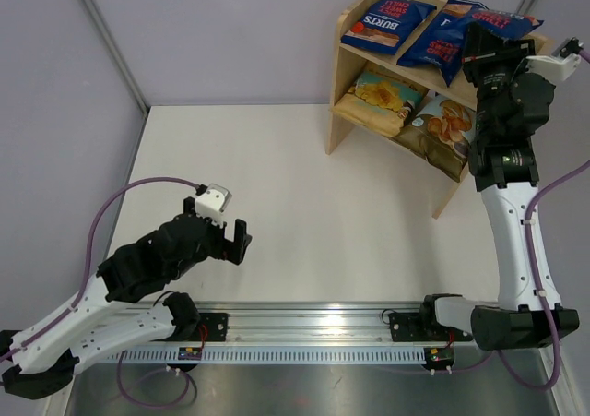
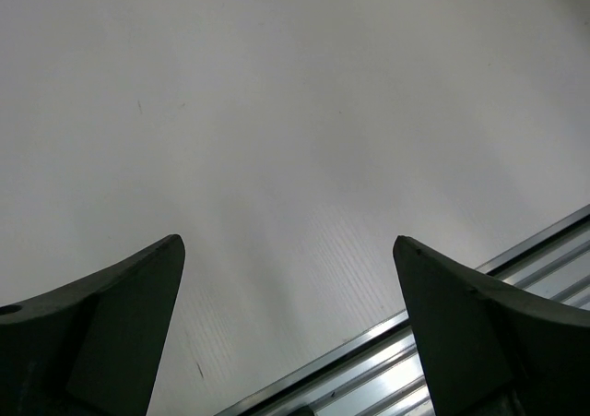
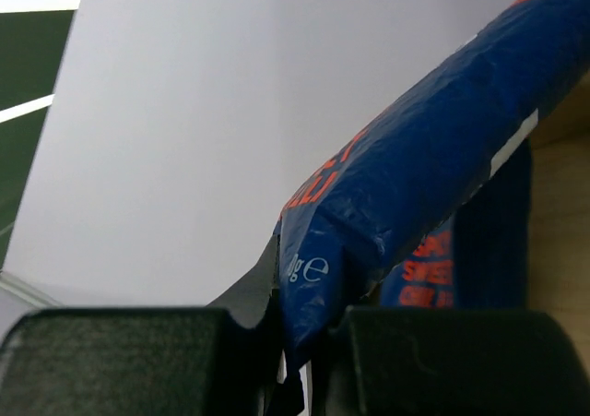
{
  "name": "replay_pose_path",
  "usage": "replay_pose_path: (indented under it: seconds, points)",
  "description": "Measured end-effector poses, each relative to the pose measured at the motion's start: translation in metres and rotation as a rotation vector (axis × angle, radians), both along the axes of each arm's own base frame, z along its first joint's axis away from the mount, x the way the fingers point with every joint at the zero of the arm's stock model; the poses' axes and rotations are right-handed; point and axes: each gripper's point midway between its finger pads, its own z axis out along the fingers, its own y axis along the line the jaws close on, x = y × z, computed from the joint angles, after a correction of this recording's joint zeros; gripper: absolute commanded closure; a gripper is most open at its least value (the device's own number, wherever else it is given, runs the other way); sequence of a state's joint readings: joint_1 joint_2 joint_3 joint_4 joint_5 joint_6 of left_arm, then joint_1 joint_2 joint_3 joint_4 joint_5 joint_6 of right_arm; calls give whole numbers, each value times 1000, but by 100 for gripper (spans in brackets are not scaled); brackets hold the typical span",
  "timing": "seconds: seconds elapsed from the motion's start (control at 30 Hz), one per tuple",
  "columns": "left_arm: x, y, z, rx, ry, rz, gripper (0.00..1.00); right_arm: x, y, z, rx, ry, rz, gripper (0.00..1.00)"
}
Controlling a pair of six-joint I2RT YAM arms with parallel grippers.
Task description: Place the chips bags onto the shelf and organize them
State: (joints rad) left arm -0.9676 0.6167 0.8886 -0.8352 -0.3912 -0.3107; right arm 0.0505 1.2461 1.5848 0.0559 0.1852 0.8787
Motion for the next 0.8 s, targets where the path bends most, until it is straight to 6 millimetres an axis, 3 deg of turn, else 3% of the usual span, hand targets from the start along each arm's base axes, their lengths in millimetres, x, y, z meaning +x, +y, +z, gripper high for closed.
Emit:
replay_pose_path:
  seconds: [0.2, 0.4, 0.67, 0.8]
  points:
    - [0, -2, 1, -7, -1, -6, 1, 7, -14, -49, 57, 75, -52, 100]
    - [-1, -3, 1, -10, 0, -13, 1, -5, -32, -102, 151, 132, -131, 100]
    - [0, -5, 1, -11, 0, -17, 1, -26, -51, -99, 248, 87, -213, 100]
    - [0, -5, 1, -9, 0, -17, 1, -24, -55, -100, 282, 85, -230, 99]
